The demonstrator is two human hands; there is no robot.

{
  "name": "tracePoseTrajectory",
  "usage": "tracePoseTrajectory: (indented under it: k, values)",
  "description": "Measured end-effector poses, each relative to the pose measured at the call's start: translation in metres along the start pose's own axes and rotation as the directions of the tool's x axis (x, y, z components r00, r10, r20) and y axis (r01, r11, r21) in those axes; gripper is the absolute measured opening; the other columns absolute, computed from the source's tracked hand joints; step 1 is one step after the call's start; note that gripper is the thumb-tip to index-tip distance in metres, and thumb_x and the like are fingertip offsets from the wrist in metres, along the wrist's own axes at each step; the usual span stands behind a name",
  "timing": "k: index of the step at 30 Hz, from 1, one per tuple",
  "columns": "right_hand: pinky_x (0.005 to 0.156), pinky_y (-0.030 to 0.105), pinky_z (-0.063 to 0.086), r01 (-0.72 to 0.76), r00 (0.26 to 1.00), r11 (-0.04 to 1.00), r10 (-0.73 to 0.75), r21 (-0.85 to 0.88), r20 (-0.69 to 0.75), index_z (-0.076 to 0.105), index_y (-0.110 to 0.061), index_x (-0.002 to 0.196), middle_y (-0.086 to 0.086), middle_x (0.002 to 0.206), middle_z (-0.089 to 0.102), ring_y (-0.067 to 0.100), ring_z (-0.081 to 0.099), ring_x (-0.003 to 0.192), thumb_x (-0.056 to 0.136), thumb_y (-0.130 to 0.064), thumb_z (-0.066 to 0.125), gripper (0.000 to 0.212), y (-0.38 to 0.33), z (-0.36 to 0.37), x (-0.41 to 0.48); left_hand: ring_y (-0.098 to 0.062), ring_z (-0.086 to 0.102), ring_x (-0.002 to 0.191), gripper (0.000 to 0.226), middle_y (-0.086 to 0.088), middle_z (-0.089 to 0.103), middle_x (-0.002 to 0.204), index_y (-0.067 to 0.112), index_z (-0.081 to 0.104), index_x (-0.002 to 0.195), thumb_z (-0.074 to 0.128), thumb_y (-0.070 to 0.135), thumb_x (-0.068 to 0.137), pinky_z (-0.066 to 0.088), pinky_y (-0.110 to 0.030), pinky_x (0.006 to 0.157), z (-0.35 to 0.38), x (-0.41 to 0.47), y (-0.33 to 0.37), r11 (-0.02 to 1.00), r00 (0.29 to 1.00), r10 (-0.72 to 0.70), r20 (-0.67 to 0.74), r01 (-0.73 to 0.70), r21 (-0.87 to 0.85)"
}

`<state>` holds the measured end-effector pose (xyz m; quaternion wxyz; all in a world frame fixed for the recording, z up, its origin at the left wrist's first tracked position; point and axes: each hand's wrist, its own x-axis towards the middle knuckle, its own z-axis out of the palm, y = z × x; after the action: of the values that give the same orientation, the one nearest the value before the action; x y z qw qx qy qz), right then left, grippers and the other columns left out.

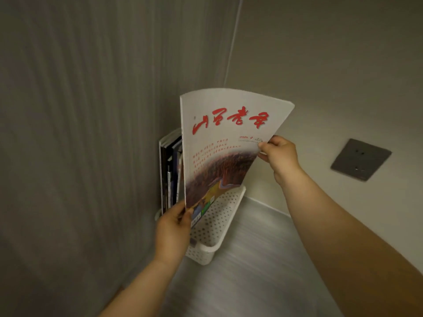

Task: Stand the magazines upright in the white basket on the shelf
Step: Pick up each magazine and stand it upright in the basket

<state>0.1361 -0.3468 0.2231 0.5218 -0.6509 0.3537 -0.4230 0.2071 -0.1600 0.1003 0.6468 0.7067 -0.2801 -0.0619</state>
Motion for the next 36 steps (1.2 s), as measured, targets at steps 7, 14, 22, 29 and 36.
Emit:
tracePoseTrajectory:
  k: [7, 14, 22, 29, 36]
  values:
    - [0.082, 0.027, 0.047, -0.140, 0.989, 0.990, 0.139, 0.016, 0.057, 0.057, 0.005, 0.110, 0.018, 0.110, 0.061, 0.020, 0.058, 0.090, 0.086, 0.007, 0.046, 0.027, 0.038, 0.034, 0.005, -0.020, 0.046, 0.060, 0.013, -0.007, 0.052, 0.061, -0.004, 0.061, 0.065, 0.059, -0.006, 0.078, 0.033, -0.007, 0.052, -0.008, 0.002, -0.038, 0.967, 0.999, -0.041, 0.004, 0.039, 0.252]
    - [0.087, 0.027, 0.044, -0.282, 0.958, 0.957, 0.279, 0.065, 0.061, 0.054, 0.008, 0.111, 0.024, 0.121, 0.058, 0.023, 0.055, 0.094, 0.086, 0.010, 0.043, 0.028, 0.071, 0.048, 0.008, -0.037, 0.054, 0.090, 0.029, -0.013, 0.052, 0.094, -0.003, 0.059, 0.095, 0.069, -0.006, 0.068, 0.041, -0.035, 0.081, -0.016, 0.000, -0.048, 0.971, 0.987, -0.046, -0.153, 0.080, 0.225]
    - [0.087, 0.026, 0.032, -0.236, 0.957, 0.972, 0.232, 0.001, 0.172, 0.010, -0.022, 0.143, 0.009, 0.150, 0.025, 0.025, 0.034, 0.131, 0.086, -0.002, 0.053, 0.074, 0.071, 0.082, 0.003, -0.012, 0.048, 0.112, 0.059, -0.007, 0.054, 0.128, 0.012, 0.042, 0.129, 0.060, -0.005, 0.076, 0.035, -0.026, 0.097, -0.014, 0.010, -0.050, 0.990, 0.998, -0.014, -0.056, 0.022, 0.139]
    - [0.103, 0.045, 0.041, -0.217, 0.938, 0.976, 0.199, 0.033, 0.284, 0.031, -0.031, 0.132, 0.006, 0.137, 0.046, 0.022, 0.049, 0.117, 0.090, -0.011, 0.045, 0.049, 0.075, 0.115, -0.018, -0.020, 0.052, 0.115, 0.056, -0.009, 0.056, 0.127, 0.011, 0.043, 0.129, 0.060, 0.000, 0.077, 0.042, -0.036, 0.100, -0.013, 0.013, -0.053, 0.988, 0.998, -0.012, -0.054, 0.020, 0.152]
    - [0.104, 0.049, 0.041, -0.268, 0.901, 0.964, 0.249, 0.002, 0.356, 0.025, -0.027, 0.139, 0.005, 0.138, 0.046, 0.025, 0.047, 0.123, 0.091, -0.014, 0.044, 0.053, 0.081, 0.114, -0.018, -0.018, 0.054, 0.113, 0.057, -0.005, 0.058, 0.125, 0.014, 0.043, 0.127, 0.064, 0.010, 0.075, 0.045, -0.037, 0.097, -0.013, 0.011, -0.051, 0.988, 0.999, 0.001, -0.032, 0.004, 0.157]
